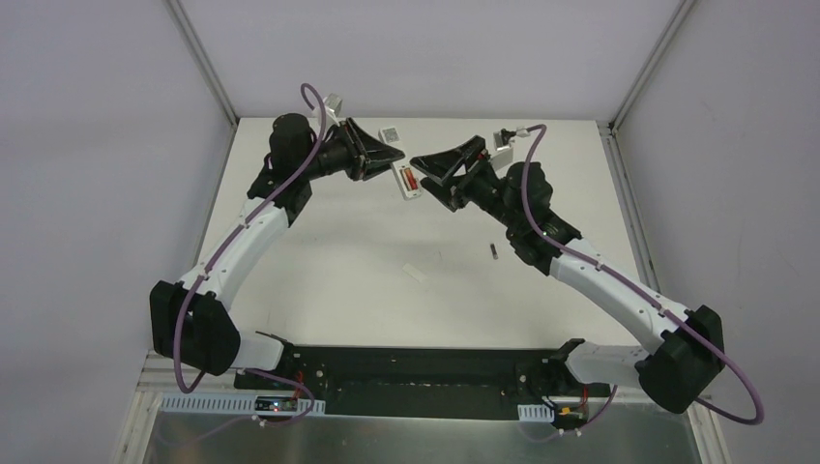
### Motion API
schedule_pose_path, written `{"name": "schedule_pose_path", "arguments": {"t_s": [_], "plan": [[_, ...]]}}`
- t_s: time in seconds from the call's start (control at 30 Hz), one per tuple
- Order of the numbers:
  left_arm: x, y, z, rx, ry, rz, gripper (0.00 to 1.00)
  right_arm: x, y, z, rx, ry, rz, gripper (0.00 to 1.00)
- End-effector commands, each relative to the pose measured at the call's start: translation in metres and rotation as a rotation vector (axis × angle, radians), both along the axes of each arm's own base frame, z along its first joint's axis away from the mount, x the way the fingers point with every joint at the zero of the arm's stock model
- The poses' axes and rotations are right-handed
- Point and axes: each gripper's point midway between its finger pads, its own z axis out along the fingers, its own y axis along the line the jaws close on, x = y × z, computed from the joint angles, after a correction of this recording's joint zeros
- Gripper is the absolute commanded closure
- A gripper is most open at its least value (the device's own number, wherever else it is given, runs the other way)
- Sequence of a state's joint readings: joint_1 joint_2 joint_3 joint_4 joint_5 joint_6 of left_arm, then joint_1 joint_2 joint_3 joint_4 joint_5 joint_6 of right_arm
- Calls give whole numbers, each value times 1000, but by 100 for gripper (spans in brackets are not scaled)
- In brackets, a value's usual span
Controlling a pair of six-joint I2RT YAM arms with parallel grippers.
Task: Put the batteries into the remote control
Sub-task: Load the battery into the remote control.
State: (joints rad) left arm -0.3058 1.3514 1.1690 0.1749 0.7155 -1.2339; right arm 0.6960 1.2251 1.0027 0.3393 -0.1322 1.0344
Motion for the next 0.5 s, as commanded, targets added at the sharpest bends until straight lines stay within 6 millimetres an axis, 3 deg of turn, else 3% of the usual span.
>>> {"name": "schedule_pose_path", "arguments": {"t_s": [0.0,0.17,0.47], "plan": [[-13,-2,37,37,-244,-106,100,-14,5,6,-120,-130,110,16],[-18,-3,40,50,-288,-142,100,-13,10,-17,-283,-169,169,30],[-21,-3,42,50,-300,-153,100,0,14,-39,-335,-119,151,68]]}}
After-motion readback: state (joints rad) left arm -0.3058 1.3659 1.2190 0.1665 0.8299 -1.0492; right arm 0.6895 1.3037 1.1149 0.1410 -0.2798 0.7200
